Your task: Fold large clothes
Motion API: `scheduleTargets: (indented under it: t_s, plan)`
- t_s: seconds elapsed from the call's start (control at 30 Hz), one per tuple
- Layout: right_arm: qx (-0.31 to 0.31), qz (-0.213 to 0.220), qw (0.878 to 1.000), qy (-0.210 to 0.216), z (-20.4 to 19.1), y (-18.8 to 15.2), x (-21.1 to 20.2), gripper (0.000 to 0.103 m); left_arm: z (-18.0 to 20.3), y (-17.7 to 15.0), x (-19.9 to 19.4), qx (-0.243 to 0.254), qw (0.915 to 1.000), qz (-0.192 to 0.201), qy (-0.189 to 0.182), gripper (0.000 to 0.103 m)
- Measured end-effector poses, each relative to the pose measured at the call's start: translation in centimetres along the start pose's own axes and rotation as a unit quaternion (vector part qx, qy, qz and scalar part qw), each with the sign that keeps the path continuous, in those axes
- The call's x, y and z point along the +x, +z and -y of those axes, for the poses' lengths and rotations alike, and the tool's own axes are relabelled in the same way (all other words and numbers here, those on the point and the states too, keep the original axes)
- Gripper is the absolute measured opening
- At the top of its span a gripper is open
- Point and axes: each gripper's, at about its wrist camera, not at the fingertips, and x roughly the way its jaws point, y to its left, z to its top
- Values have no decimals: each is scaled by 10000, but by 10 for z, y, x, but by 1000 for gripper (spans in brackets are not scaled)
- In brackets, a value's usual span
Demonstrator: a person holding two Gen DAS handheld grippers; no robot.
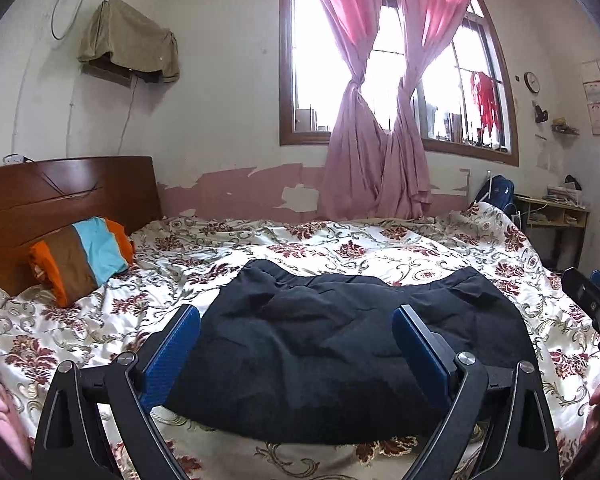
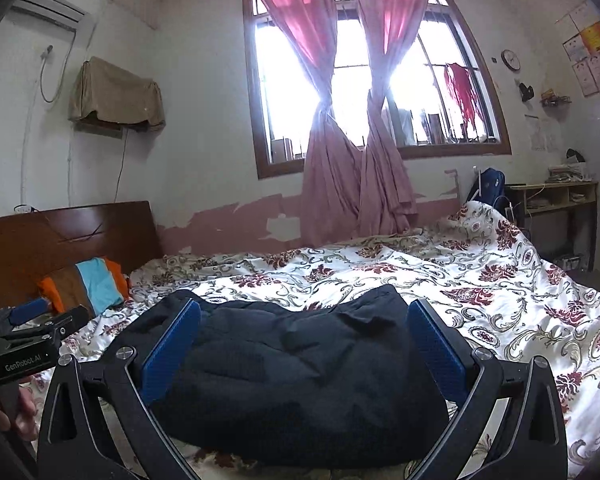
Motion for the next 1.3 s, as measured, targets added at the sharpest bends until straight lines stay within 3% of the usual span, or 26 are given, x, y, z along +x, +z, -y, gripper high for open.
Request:
scheduleTargets:
  t_s: [0.37,0.7,1.3]
  plan:
    - [-185,-20,9998,-53,-16,-7,-38,101,-9,-16,-34,-150,9998,113,22,97]
    - [-149,-131,9998,19,-27,-12,-62,101,-22,-25,-43,-121,9999,-84,-50,97]
    - [-394,-585,9974,152,-49,-43,-70,101,-46,-63,-46,-161,9985,-515,6,97]
